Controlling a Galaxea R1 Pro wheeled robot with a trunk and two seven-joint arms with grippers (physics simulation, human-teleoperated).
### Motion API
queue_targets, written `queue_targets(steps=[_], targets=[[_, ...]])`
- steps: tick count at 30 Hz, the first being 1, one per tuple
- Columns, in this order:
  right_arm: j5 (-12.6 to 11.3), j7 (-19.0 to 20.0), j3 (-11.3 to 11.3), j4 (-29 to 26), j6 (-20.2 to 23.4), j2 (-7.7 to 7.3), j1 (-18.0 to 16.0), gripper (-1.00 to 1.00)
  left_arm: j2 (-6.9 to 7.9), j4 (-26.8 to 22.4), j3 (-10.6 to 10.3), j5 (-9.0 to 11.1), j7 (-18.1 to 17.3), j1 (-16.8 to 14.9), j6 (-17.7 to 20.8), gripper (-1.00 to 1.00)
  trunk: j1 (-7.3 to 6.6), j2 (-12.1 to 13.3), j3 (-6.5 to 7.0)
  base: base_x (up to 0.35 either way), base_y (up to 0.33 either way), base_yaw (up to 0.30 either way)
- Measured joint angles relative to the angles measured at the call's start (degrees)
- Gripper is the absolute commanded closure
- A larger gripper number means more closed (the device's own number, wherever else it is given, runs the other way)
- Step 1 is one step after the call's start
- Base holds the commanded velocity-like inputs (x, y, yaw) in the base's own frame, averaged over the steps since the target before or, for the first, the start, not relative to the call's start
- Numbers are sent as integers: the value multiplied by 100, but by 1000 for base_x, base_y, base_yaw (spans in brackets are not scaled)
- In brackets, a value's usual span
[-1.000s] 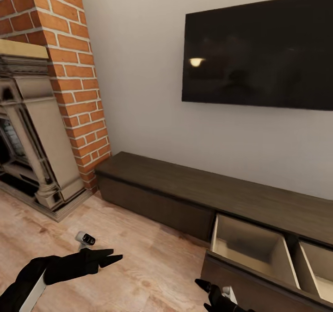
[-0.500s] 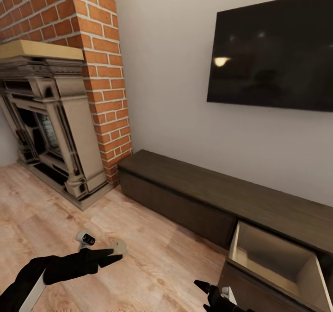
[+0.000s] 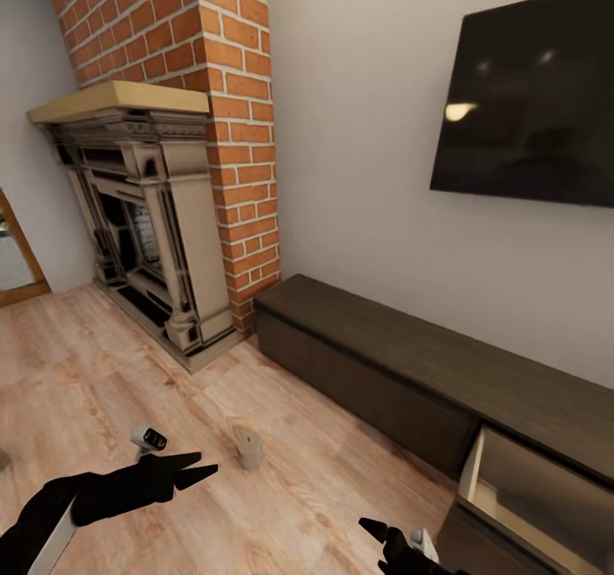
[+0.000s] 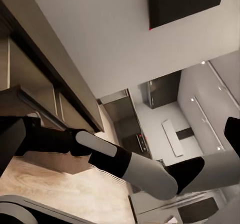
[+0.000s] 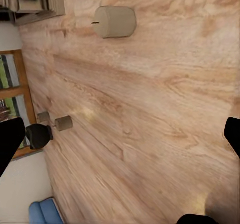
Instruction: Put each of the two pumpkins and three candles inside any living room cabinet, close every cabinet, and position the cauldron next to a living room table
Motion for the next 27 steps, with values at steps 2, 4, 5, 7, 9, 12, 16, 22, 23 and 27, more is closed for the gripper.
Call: queue_targets(steps=[2,4,5,7,9,12,16,22,23,27], targets=[[20,2,0,0,-22,0,0,-100,0,21,30,0,0,0,0,-100,0,0,0,0,0,292],[32,3,0,1,-31,0,0,-100,0,31,137,-3,3,0,0,-100,0,0,0,0,0,292],[34,3,0,1,-34,0,0,-100,0,33,167,-4,4,0,0,-100,0,0,0,0,0,292],[39,3,0,1,-41,0,0,-100,0,36,245,-6,4,0,0,-100,0,0,0,0,0,292],[40,4,0,1,-43,0,0,-100,4,38,278,-7,2,0,0,-100,-43,79,35,0,0,292],[45,4,0,1,-45,0,0,-100,4,38,295,-7,0,0,0,-100,-109,199,89,0,0,292],[63,2,6,-6,-50,0,0,-100,8,39,308,-10,7,0,0,-100,-197,360,161,0,0,292],[418,-20,165,-6,-205,2,0,-100,54,39,317,-42,85,0,0,-100,-329,600,269,0,0,293],[537,-43,181,-5,-268,4,0,-100,115,39,318,-60,177,0,0,-100,-351,640,287,0,0,293],[900,-291,206,1,-447,12,-1,-100,272,38,428,-93,782,-20,-4,-100,-439,801,359,0,0,293]])
